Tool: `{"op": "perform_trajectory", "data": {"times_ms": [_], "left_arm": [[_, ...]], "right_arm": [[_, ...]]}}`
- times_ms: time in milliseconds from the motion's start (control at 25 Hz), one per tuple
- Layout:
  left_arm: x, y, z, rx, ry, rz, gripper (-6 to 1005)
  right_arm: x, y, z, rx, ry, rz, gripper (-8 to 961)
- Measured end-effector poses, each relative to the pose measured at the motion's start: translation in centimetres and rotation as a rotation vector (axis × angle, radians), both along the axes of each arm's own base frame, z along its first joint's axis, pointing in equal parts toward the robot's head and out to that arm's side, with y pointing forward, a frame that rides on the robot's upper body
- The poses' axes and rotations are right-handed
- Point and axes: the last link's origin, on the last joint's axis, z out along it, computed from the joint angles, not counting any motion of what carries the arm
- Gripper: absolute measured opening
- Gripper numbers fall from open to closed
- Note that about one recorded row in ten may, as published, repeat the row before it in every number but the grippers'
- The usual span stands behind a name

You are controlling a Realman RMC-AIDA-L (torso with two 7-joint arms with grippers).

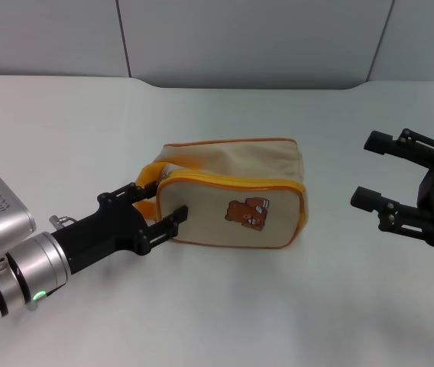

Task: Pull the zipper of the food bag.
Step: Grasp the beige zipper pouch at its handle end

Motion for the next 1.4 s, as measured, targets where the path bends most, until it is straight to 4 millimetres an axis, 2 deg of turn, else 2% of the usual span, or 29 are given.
{"op": "perform_trajectory", "data": {"times_ms": [240,600,800,1000,1200,1400], "left_arm": [[-0.1,-0.1,0.0,0.004,-0.003,0.005,549],[0.3,-0.5,-0.2,-0.011,-0.001,-0.036,327],[0.5,-1.0,1.0,-0.028,-0.012,-0.122,134],[0.6,-1.6,4.0,-0.058,0.004,-0.268,74],[1.5,-1.4,6.8,-0.094,0.006,-0.416,74],[3.5,-0.3,6.9,-0.144,0.034,-0.526,74]], "right_arm": [[0.0,0.0,0.0,-0.004,0.001,-0.002,755],[-0.1,-0.1,-0.1,-0.014,-0.003,0.003,755],[-0.1,0.0,0.0,-0.001,-0.001,0.004,755],[-0.5,0.7,0.5,0.024,-0.021,0.034,755],[-1.2,1.6,0.5,0.112,-0.068,0.114,755],[-1.9,2.6,-0.5,0.238,-0.144,0.197,755]]}}
